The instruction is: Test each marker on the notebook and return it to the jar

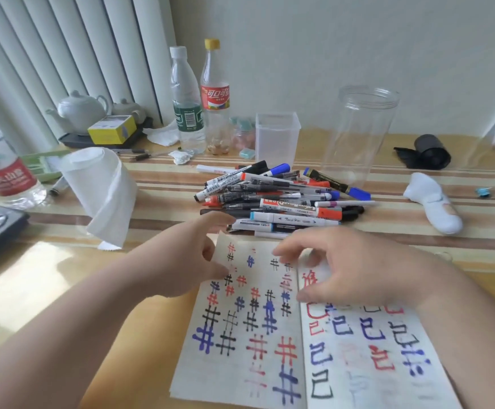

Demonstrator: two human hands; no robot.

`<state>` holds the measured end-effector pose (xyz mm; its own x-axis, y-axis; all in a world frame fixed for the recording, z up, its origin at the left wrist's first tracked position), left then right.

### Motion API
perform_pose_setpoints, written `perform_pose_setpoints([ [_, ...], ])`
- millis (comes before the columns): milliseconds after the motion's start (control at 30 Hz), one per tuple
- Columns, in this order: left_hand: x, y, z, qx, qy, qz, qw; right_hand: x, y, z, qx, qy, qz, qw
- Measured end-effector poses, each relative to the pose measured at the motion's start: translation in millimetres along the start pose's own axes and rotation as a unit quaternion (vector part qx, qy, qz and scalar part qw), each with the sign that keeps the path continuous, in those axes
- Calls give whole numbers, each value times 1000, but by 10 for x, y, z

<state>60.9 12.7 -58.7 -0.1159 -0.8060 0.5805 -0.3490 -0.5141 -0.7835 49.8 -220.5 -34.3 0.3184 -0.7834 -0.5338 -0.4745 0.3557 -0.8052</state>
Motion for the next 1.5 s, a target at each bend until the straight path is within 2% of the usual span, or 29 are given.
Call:
perform_pose_setpoints([
  [67, 16, 10, 0, -2, 5, 28, 1000, 159, -184, -76, 59, 58, -97, 992],
  [167, 60, -27, -68, 61, 12, 107, 992, 398, -331, -213, 56, 174, -144, 973],
  [200, 127, -44, -120, 93, 41, 166, 981, 443, -330, -240, 40, 200, -141, 969],
  [267, 362, 46, -250, 119, 149, 246, 950, 490, -308, -260, 16, 232, -127, 964],
  [333, 645, 269, -393, 73, 260, 224, 937, 494, -304, -245, 9, 239, -127, 963],
  [400, 835, 546, -472, -4, 297, 195, 935, 478, -304, -230, 10, 239, -141, 961],
  [467, 933, 751, -527, -34, 280, 203, 937, 467, -299, -232, 16, 241, -149, 959],
  [633, 991, 984, -612, 17, 273, 265, 925, 481, -319, -234, 40, 248, -144, 957],
  [700, 948, 1032, -621, 7, 262, 272, 926, 469, -337, -234, 55, 244, -137, 959],
  [867, 982, 1004, -598, -12, 221, 212, 952, 535, -533, -268, 214, 196, -70, 954],
  [933, 959, 1007, -575, 0, 211, 157, 965, 587, -539, -277, 185, 162, 24, 969],
  [1000, 887, 921, -593, 32, 194, 72, 978, 589, -451, -292, 93, 141, 159, 973],
  [1067, 770, 760, -532, 68, 134, -118, 982, 474, -278, -260, -30, 82, 293, 952],
  [1100, 661, 637, -462, 103, 73, -247, 961, 368, -206, -233, -79, 41, 329, 940],
  [1133, 518, 548, -427, 121, -4, -360, 925, 270, -148, -208, -100, 11, 326, 940],
  [1167, 393, 478, -401, 117, -31, -438, 891, 182, -100, -184, -100, -5, 291, 951],
  [1233, 212, 262, -383, 120, -16, -524, 843, 46, 20, -122, -100, -9, 158, 982],
  [1300, 99, 134, -442, 76, -28, -562, 823, -42, 130, -83, -103, -21, 29, 994],
  [1333, 68, 113, -451, 50, -34, -550, 833, -89, 181, -74, -105, -34, -13, 994],
  [1367, 36, 112, -452, 37, -41, -513, 857, -135, 224, -64, -107, -44, -34, 993],
  [1433, -28, 104, -420, 62, -61, -387, 918, -177, 292, -28, -108, -52, -66, 991],
  [1500, -67, 129, -394, 77, -79, -270, 957, -182, 333, 9, -105, -58, -88, 989],
])
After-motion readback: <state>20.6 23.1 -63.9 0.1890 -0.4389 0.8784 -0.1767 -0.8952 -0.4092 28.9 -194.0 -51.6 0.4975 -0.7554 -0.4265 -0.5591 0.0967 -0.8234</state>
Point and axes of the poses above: each hand's wrist, its own z-axis towards the middle knuckle, its own y-axis out of the palm, x = y × z, the point moved 5 cm from there along z, towards the middle knuckle, and after that the axes turned 4 degrees about y, right-handed, at the moved point
